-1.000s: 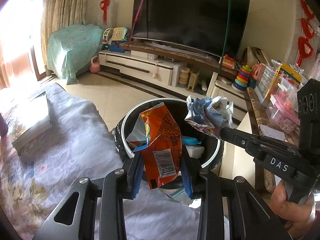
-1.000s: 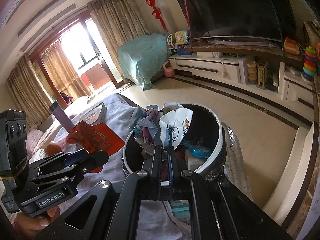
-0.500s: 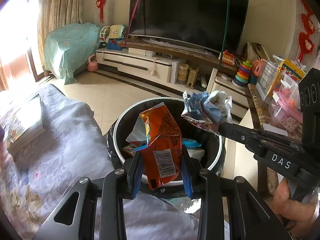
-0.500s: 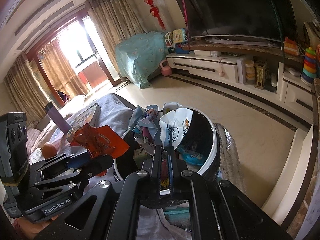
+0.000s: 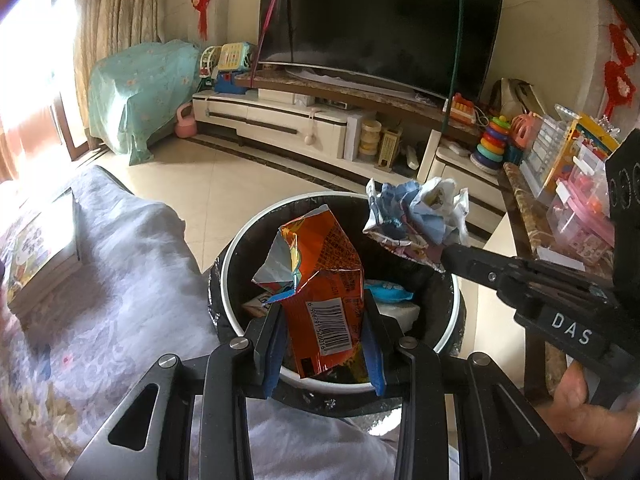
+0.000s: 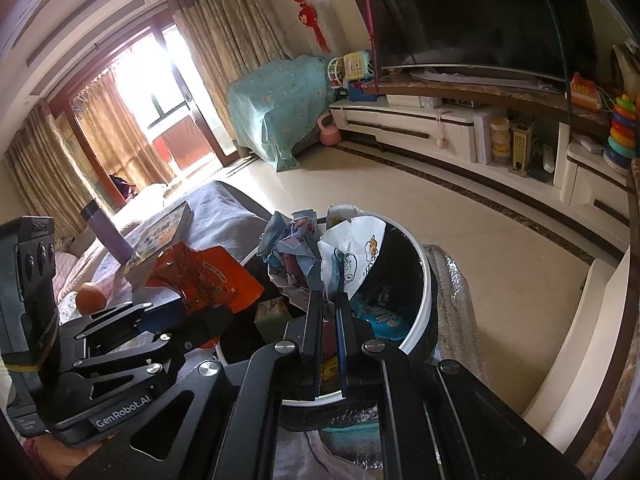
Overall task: Collect trash
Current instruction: 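Open both tools over the bin to drop the chip bag and wrapper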
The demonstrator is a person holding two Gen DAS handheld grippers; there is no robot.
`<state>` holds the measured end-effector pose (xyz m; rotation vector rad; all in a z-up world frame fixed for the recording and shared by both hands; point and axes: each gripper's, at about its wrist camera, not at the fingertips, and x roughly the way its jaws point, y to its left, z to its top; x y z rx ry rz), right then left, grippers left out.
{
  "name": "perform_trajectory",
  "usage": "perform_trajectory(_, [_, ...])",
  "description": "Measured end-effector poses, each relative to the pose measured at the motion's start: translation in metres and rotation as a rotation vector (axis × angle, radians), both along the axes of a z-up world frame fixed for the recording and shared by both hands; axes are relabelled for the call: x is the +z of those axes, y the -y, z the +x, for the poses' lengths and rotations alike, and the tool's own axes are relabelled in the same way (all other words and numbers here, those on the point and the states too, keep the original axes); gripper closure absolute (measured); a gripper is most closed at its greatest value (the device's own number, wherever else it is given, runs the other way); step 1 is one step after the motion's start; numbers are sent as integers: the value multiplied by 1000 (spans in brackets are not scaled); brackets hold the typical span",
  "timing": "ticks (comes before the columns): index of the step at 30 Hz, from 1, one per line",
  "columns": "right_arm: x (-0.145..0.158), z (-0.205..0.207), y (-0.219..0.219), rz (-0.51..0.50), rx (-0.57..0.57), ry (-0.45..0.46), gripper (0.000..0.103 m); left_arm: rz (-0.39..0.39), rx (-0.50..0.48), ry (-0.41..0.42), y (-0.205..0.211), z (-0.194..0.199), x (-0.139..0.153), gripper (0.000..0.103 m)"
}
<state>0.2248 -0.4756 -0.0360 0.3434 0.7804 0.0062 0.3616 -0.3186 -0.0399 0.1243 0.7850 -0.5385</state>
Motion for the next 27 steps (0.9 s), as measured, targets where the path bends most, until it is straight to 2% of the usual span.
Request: perform_trajectory(27, [-11,18,5,-4,12,-52,98,20,3,-23,14,21,-6,70])
